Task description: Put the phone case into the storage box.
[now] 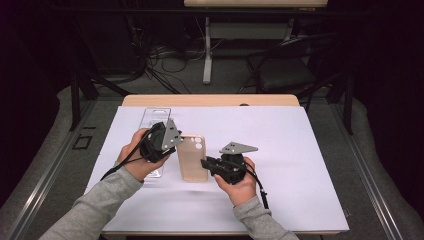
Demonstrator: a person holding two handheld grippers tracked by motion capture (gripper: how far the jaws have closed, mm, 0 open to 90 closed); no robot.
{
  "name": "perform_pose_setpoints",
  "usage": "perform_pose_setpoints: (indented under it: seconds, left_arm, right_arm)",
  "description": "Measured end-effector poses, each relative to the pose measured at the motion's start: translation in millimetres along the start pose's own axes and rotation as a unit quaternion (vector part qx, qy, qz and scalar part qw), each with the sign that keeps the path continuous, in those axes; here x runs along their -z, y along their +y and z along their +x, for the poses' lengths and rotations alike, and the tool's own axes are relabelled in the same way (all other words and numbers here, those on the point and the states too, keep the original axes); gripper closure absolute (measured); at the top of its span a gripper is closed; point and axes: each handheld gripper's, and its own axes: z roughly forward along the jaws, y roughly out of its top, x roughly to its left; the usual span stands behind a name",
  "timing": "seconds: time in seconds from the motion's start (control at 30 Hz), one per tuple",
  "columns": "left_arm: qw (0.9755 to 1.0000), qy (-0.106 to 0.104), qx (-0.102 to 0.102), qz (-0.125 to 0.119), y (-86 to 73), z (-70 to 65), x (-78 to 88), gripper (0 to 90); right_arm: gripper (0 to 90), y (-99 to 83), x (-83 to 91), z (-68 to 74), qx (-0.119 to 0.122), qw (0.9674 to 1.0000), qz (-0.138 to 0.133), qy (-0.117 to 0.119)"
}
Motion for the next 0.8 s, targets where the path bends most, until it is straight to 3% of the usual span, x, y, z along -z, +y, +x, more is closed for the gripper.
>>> perform_pose_setpoints:
  seconds: [0.6,0.8]
  left_arm:
    - [0.9997,0.019,0.014,0.003,-7.8,13.6,-1.3,80.1]
    - [0.9996,0.023,0.018,0.002,-9.2,16.7,-1.6,80.1]
  right_arm:
    - [57.1,1.7,1.3,-6.0,-0.004,0.9998,-0.009,-0.02]
    - [54.5,3.2,3.0,-7.2,0.002,0.9996,-0.011,-0.025]
